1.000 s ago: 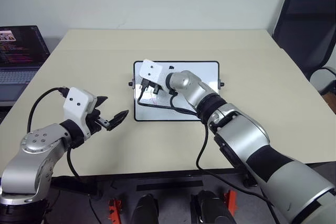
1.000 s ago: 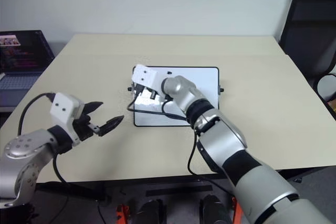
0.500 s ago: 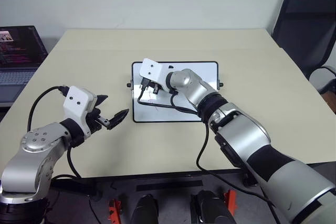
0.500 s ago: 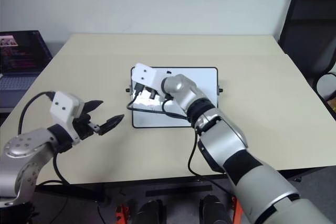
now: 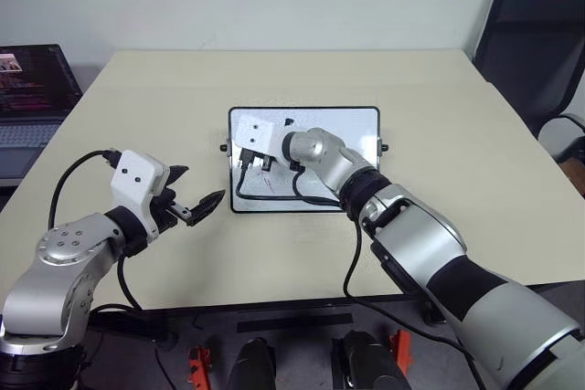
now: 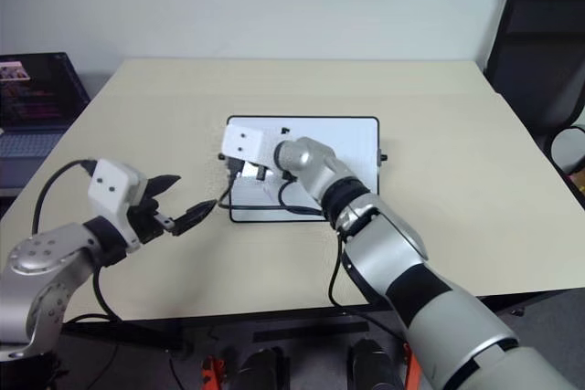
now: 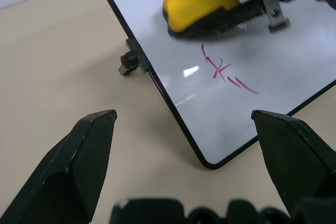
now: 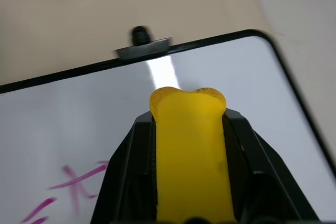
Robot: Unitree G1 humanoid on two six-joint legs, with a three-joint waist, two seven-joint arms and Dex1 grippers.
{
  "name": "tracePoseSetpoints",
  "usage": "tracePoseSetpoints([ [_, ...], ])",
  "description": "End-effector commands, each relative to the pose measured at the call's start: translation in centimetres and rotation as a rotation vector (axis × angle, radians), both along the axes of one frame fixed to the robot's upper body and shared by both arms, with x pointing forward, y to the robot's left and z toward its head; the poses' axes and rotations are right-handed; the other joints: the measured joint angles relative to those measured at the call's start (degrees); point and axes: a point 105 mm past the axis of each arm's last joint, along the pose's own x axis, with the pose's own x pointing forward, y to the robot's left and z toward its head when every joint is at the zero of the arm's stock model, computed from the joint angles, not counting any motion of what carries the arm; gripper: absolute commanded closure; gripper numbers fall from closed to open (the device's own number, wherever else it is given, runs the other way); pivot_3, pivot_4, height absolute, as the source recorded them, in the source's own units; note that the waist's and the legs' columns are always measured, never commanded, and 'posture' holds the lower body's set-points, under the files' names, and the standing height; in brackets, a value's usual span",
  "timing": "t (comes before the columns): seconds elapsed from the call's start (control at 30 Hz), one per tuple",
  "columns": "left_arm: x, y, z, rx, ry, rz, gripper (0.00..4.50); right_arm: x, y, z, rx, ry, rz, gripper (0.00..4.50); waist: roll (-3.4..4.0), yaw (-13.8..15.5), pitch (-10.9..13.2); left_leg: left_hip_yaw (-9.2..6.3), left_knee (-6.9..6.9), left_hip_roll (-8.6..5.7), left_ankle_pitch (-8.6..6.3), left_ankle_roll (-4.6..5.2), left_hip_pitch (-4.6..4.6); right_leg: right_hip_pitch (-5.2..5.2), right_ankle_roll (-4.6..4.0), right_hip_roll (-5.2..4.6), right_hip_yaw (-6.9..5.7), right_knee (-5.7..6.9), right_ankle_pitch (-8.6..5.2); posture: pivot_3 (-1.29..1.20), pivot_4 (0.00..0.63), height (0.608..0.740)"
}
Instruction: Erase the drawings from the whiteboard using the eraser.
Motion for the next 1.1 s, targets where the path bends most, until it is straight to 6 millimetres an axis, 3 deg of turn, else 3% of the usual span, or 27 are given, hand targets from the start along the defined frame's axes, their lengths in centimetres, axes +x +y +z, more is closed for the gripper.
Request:
tracePoseSetpoints([
  [0.03, -0.1, -0.4, 1.1, 0.015, -0.046, -0.016, 0.0, 0.7, -1.4, -0.5, -0.04, 0.019, -0.041, 3.25, 0.0, 0.0, 0.0, 0.01, 0.0, 0.0, 0.0, 0.0, -0.02, 0.0, 0.0, 0.0, 0.0, -0.03, 0.0, 0.0, 0.15, 0.74],
  [0.13, -0.1, -0.4, 1.0, 0.014, -0.046, -0.016, 0.0, -0.2, -1.9, -3.9, -0.16, 0.158, 0.015, 3.25, -0.01, -0.1, 0.0, 0.05, -0.06, 0.01, 0.0, 0.0, -0.01, 0.03, 0.0, 0.01, 0.01, -0.1, -0.02, 0.0, 0.15, 0.74],
  [0.23, -0.1, -0.4, 1.0, 0.013, -0.046, -0.017, 0.0, -0.7, -2.3, -5.3, -0.224, 0.208, 0.046, 3.25, -0.01, 0.0, 0.0, 0.06, -0.12, 0.02, 0.0, 0.0, 0.0, 0.1, 0.02, 0.02, 0.0, -0.1, -0.05, 0.0, 0.15, 0.74],
  [0.33, -0.1, -0.5, 1.0, 0.013, -0.046, -0.019, 0.0, -0.6, -2.4, -5.1, -0.22, 0.189, 0.042, 3.25, -0.03, 0.0, 0.0, 0.05, -0.11, 0.02, 0.0, 0.0, 0.1, 0.1, 0.02, 0.02, 0.01, -0.08, -0.05, 0.0, 0.15, 0.74],
  [0.4, -0.1, -0.5, 1.0, 0.013, -0.045, -0.021, 0.0, 0.8, -2.7, -2.6, -0.142, 0.082, -0.037, 3.25, -0.01, 0.0, 0.0, 0.05, -0.1, 0.01, -0.01, -0.01, 0.11, 0.1, 0.02, 0.01, 0.02, -0.08, -0.05, 0.0, 0.15, 0.74],
  [0.47, -0.1, -0.5, 1.0, 0.013, -0.044, -0.022, 0.0, 1.3, -3.1, -1.5, -0.111, 0.035, -0.076, 3.25, 0.01, 0.1, 0.0, 0.03, -0.1, 0.0, -0.01, -0.02, 0.1, 0.09, 0.0, -0.04, 0.0, -0.09, -0.04, 0.0, 0.15, 0.74],
  [0.57, -0.1, -0.5, 1.0, 0.014, -0.044, -0.022, 0.0, 1.5, -3.9, -2.0, -0.15, 0.054, -0.083, 3.25, 0.03, 0.2, 0.0, 0.0, -0.1, -0.03, -0.18, -0.29, 0.07, 0.07, -0.03, -0.11, -0.03, -0.13, -0.02, 0.0, 0.15, 0.74],
  [0.83, 0.0, -0.5, 1.0, 0.012, -0.045, -0.024, 0.0, 0.8, -5.8, -5.8, -0.314, 0.184, -0.035, 3.25, -0.08, 0.2, 0.0, 0.09, -0.09, -0.11, -0.01, -0.02, 0.09, 0.14, -0.02, -0.23, -0.04, -0.18, -0.02, 0.0, 0.15, 0.74],
  [1.1, 0.1, -0.4, 1.1, 0.013, -0.046, -0.024, 0.0, 1.5, -6.5, -4.5, -0.271, 0.148, -0.064, 3.25, -0.09, 0.3, -0.1, 0.09, -0.09, -0.11, -0.01, -0.02, 0.1, 0.14, -0.02, -0.24, -0.05, -0.16, -0.02, 0.0, 0.15, 0.74],
])
